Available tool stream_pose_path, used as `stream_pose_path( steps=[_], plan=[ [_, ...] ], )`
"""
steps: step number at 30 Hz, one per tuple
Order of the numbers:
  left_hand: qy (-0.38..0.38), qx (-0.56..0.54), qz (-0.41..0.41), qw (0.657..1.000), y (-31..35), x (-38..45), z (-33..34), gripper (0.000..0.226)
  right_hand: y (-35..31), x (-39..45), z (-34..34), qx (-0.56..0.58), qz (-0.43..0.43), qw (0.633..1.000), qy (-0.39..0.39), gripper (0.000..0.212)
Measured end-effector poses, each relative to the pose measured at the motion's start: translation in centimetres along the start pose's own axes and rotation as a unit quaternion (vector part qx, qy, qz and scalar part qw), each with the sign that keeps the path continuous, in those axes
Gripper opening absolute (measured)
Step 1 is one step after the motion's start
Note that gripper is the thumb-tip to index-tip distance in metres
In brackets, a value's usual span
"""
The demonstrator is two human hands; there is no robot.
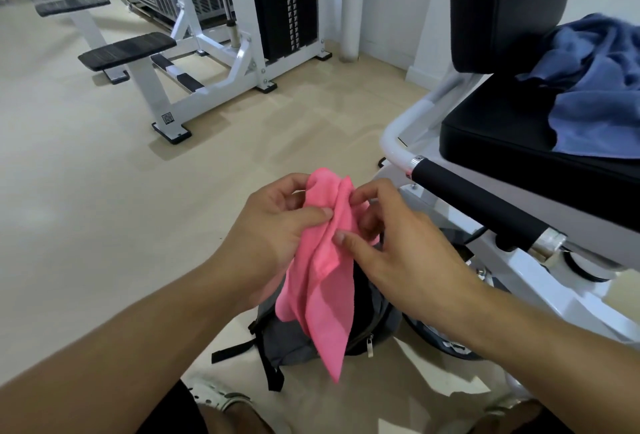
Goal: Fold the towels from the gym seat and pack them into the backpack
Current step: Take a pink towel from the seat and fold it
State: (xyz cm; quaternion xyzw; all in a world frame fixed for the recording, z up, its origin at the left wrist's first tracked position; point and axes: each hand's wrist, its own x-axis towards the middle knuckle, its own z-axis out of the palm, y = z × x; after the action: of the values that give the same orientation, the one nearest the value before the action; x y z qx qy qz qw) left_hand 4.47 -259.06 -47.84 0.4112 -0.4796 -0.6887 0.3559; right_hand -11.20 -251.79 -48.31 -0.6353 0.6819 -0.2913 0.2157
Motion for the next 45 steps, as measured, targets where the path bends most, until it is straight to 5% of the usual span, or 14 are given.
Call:
stream_pose_path(
  steps=[4, 10, 13, 17, 25, 34, 38, 42, 45],
  plan=[
    [0.056, 0.054, 0.029, 0.997, -0.5, -0.1, 0.4, 0.018, -0.4, 0.3, -0.1, 0.181, 0.04, 0.982, 0.021, 0.034],
    [0.053, 0.026, 0.048, 0.997, 0.3, -0.3, 0.6, 0.013, -0.5, 0.4, -1.0, 0.283, 0.007, 0.959, 0.019, 0.028],
    [0.02, -0.034, 0.055, 0.998, 0.9, -0.2, 0.4, 0.015, -0.8, 0.2, -1.5, 0.281, -0.016, 0.959, -0.023, 0.046],
    [-0.019, -0.083, 0.053, 0.995, 1.0, -0.4, 0.6, 0.018, -0.7, 0.1, -1.6, 0.219, -0.027, 0.974, 0.042, 0.018],
    [0.057, 0.134, 0.11, 0.983, 0.0, 0.3, -0.1, 0.015, -1.0, 0.0, -2.5, 0.048, -0.112, 0.988, 0.093, 0.004],
    [-0.021, 0.181, 0.135, 0.974, 0.0, -0.8, 0.4, 0.025, -1.1, 0.2, -2.5, 0.233, -0.023, 0.97, 0.07, 0.007],
    [-0.05, 0.208, 0.159, 0.964, -0.4, -1.0, 0.4, 0.031, -0.8, 0.4, -2.4, 0.235, -0.018, 0.969, 0.075, 0.008],
    [-0.082, 0.212, 0.157, 0.961, -0.3, -1.3, 0.2, 0.063, -0.7, 0.4, -2.4, 0.237, -0.008, 0.968, 0.081, 0.008],
    [-0.088, 0.22, 0.176, 0.955, -0.4, -1.3, 0.2, 0.058, -0.8, 0.2, -2.5, 0.226, -0.008, 0.97, 0.084, 0.008]
  ],
)
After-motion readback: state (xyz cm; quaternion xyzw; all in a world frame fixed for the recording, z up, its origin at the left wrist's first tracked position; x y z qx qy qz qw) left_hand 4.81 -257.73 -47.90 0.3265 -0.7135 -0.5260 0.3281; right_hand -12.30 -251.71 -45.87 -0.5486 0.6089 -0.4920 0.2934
